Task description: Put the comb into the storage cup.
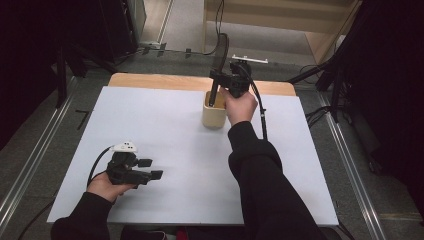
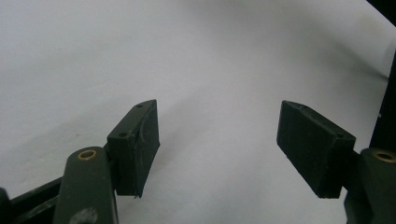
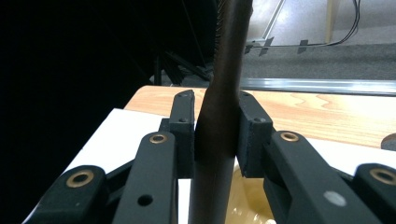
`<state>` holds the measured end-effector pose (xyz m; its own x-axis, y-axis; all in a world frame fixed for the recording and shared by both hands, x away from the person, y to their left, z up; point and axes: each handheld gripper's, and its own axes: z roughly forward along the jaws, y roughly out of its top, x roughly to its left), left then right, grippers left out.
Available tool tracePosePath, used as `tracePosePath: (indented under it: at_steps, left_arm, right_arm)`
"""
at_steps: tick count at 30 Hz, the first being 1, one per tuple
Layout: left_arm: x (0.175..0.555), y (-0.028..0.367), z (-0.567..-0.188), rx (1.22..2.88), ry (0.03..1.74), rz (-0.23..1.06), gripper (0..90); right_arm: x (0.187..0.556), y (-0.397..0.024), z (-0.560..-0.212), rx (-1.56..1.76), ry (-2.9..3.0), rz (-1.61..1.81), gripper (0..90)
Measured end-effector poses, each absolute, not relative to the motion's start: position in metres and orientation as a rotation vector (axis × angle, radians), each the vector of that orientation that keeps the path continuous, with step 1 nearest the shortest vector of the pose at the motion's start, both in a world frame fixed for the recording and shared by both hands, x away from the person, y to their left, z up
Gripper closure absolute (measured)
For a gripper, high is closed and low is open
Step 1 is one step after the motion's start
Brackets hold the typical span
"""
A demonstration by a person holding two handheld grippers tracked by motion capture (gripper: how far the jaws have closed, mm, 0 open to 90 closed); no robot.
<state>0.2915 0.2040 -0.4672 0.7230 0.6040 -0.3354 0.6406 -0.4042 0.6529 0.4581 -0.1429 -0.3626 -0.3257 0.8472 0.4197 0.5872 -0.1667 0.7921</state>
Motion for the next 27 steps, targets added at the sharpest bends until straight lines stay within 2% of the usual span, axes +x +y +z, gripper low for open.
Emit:
tracePosePath:
  at_steps: [27]
  left_arm:
    - [0.291, 0.203, -0.468, 2.121, 0.935, -0.062, 30.3]
  right_arm:
    - [0.475, -0.151, -0.371, 1.632, 1.787, 1.378, 70.0]
